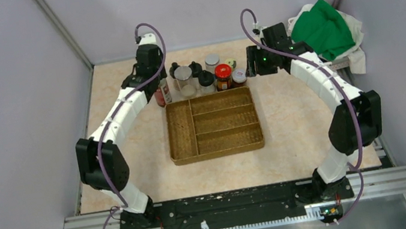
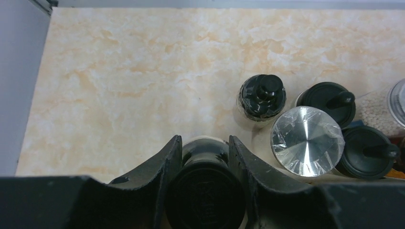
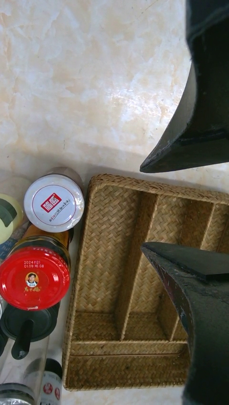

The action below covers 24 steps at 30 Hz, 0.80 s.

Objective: Organize the condiment bottles
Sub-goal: Pick up the bottle from the center of the board, then place the bottle in the storage box.

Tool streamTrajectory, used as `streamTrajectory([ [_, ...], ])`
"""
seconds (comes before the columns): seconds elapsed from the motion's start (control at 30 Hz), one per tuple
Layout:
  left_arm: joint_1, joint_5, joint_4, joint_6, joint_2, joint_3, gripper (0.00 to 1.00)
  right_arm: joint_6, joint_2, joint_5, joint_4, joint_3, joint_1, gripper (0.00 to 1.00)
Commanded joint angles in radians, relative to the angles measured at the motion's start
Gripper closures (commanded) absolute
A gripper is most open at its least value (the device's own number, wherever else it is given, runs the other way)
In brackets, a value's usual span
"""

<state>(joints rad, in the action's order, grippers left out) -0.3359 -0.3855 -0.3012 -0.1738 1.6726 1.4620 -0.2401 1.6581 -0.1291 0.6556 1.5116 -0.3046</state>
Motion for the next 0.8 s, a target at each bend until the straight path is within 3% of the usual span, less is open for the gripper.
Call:
streamTrajectory([
  [0.0,0.002,-0.036,0.118,0.035,-0.138,0.033,1.0,-0.014,-0.047,-0.008,-0.019,0.0,-0.016,0.45],
  [0.37,0.0,0.099,-0.021,-0.008,-0.218,0.112,1.0,-0.019,-0.087,0.003,-0.002,-0.015,-0.024,0.45],
  [0.63,-0.008,0.319,-0.078,-0.05,-0.34,-0.004,1.0,-0.02,-0.116,0.014,0.016,-0.022,-0.025,0.45],
  [0.77,-0.03,0.362,-0.1,-0.041,-0.384,-0.061,1.0,-0.025,-0.135,0.017,0.02,-0.032,-0.025,0.45],
])
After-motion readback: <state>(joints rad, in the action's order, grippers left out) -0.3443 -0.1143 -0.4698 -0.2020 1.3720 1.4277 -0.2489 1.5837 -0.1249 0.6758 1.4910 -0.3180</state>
